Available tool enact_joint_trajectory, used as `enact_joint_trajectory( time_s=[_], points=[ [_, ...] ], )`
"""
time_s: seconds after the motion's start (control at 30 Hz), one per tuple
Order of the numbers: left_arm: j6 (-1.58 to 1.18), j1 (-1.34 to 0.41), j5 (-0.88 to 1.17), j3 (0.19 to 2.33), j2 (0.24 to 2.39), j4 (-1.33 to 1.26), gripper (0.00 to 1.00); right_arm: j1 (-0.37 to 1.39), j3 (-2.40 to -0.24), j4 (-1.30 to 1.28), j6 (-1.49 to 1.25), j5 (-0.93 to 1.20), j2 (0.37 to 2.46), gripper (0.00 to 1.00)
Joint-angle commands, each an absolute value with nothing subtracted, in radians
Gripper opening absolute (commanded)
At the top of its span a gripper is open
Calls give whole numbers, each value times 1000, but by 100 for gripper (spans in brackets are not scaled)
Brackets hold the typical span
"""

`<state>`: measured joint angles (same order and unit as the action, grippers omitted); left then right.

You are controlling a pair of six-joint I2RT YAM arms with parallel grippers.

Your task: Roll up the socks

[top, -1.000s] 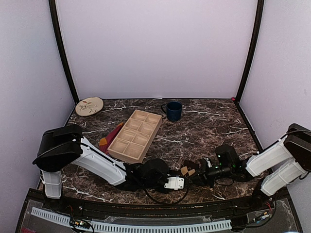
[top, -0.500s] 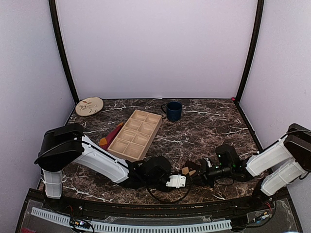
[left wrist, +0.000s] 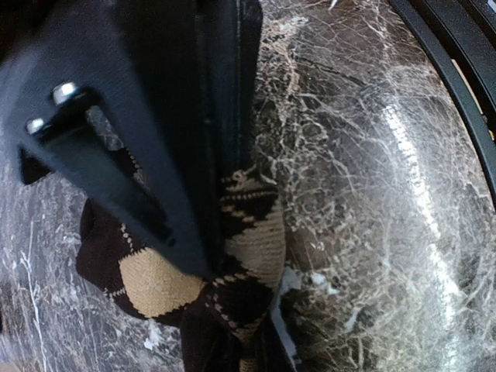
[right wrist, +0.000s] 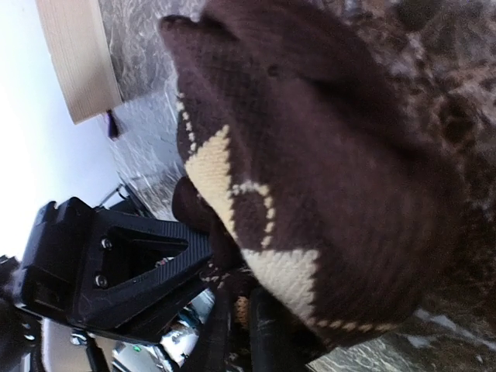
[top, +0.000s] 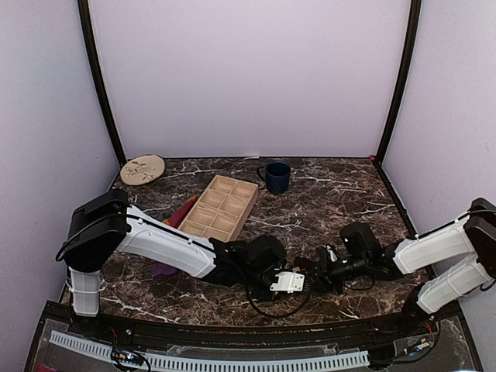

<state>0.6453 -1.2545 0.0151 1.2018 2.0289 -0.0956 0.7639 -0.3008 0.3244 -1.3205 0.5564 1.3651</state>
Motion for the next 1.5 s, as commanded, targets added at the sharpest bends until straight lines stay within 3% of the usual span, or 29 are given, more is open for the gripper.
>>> enact_joint_trajectory(
  time_s=[0.0, 0.2, 0.7, 1.13, 1.47],
  points=[
    [590, -1251, 123, 1327, 2093, 250, 0, 755, -362, 176, -1146, 493, 1322, 21],
    [553, -1217, 202, 1401, 2109, 353, 0, 755, -357, 121, -1077, 447, 1267, 36],
    [501, -1174, 372, 1512, 2165, 503, 0, 787, -266, -38, -933, 192, 924, 40],
    [489, -1121, 494, 1549, 2194, 564, 0, 1131, -226, 0, -903, -162, 833, 42],
    [490, -1108, 532, 1558, 2210, 575, 0, 1330, -309, 27, -728, -371, 976, 46]
  ],
)
